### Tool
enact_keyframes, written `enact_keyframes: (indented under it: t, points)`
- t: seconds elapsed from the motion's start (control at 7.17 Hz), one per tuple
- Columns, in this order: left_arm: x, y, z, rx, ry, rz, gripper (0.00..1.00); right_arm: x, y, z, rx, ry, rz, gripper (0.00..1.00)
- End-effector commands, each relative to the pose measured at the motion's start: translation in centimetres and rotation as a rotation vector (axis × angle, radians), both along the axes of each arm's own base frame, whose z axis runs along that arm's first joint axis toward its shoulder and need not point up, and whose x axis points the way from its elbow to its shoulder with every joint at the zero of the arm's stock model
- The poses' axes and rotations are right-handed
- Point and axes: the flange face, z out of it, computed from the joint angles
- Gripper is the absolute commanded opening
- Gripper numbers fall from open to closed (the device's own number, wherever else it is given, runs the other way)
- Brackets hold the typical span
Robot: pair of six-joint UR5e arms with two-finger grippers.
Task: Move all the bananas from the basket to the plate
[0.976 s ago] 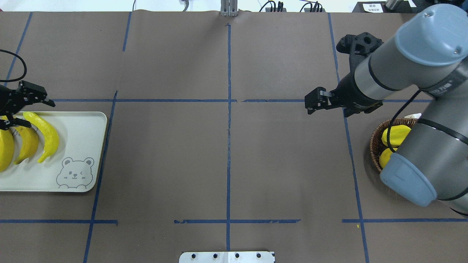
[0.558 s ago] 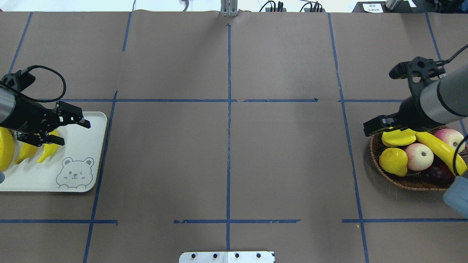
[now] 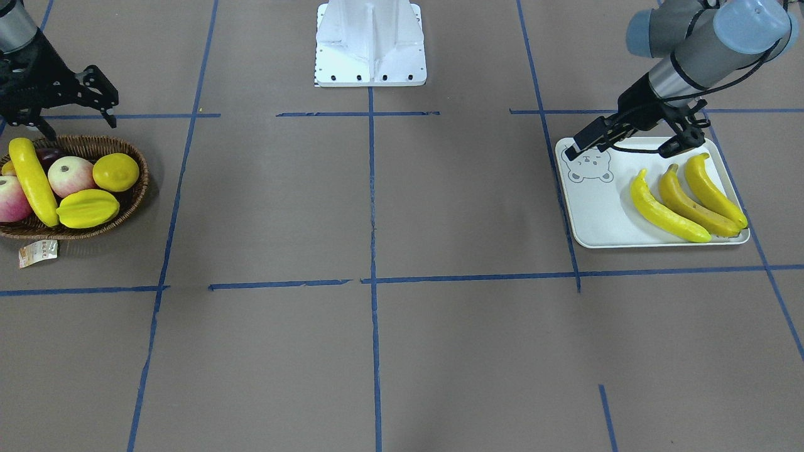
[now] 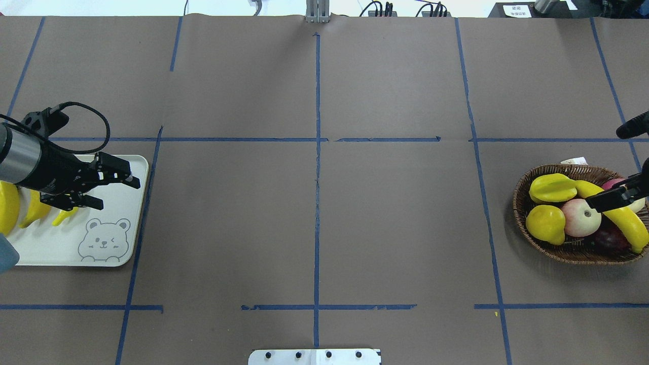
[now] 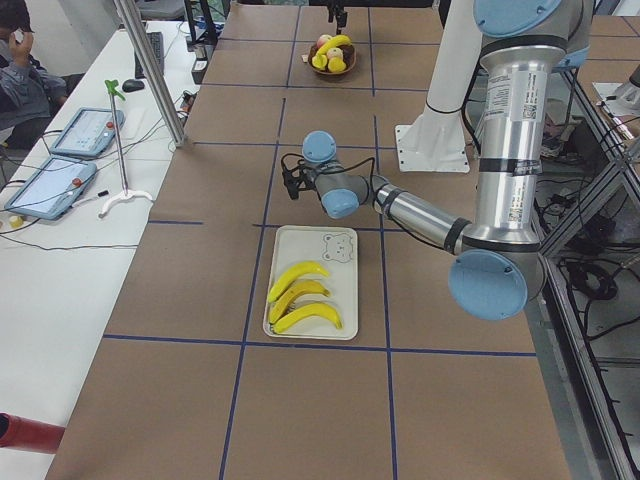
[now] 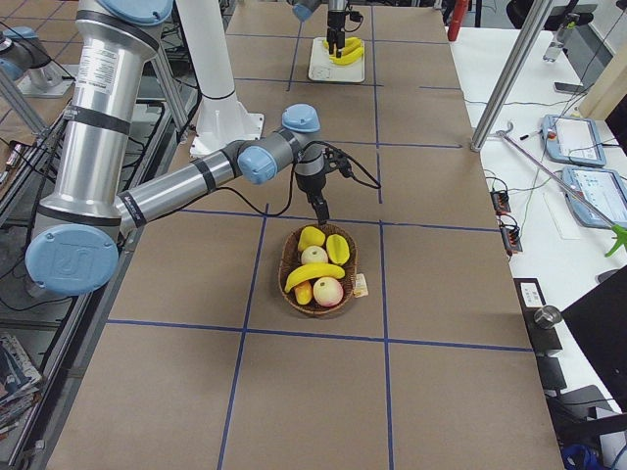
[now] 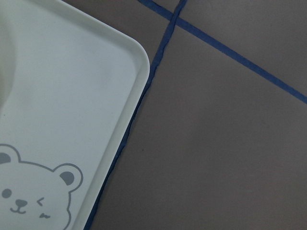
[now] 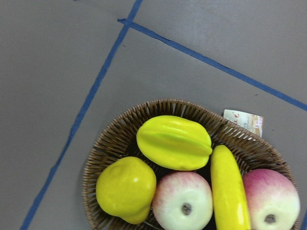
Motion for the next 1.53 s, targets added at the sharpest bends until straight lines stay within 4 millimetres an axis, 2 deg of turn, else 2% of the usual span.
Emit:
enact_keyframes:
  t: [0.0, 0.14, 0.42, 0.56, 0.7, 0.98, 1.12, 1.25, 1.39]
  points:
    - [0.3, 0.8, -0.8, 0.126, 0.005, 0.065, 1.0, 0.8, -0.3, 1.0, 0.016, 0.025, -0.016, 1.0]
    - [0.2, 0.8, -0.8, 0.168, -0.028, 0.104, 1.0, 0.9, -0.3, 1.2, 0.015, 0.027, -0.016, 1.0]
    - [-0.6, 1.6, -3.0, 0.232, -0.133, 0.196, 1.0, 1.0, -0.2, 1.6, 0.009, 0.027, -0.018, 1.0]
    - [0.3, 2.3, -3.0, 0.257, -0.237, 0.227, 1.0, 0.9, -0.3, 2.0, 0.003, 0.027, -0.018, 1.0]
    - [2.3, 2.4, -4.9, 0.255, -0.332, 0.257, 1.0, 0.9, -0.3, 2.0, 0.005, 0.029, -0.019, 1.0]
    - [4.7, 1.9, -9.6, 0.301, -0.449, 0.33, 1.0, 0.9, -0.3, 2.1, 0.002, 0.026, -0.021, 1.0]
    - [5.4, 1.8, -11.5, 0.307, -0.42, 0.294, 1.0, 1.3, 0.4, 3.3, 0.0, 0.021, -0.011, 1.0]
    - [6.5, 2.0, -13.5, 0.225, -0.365, 0.198, 1.0, 1.6, 0.8, 4.8, 0.022, -0.001, -0.007, 1.0]
    - [8.8, 3.6, -14.2, 0.232, -0.316, 0.201, 1.0, 1.9, 1.2, 7.1, 0.029, -0.026, 0.023, 1.0]
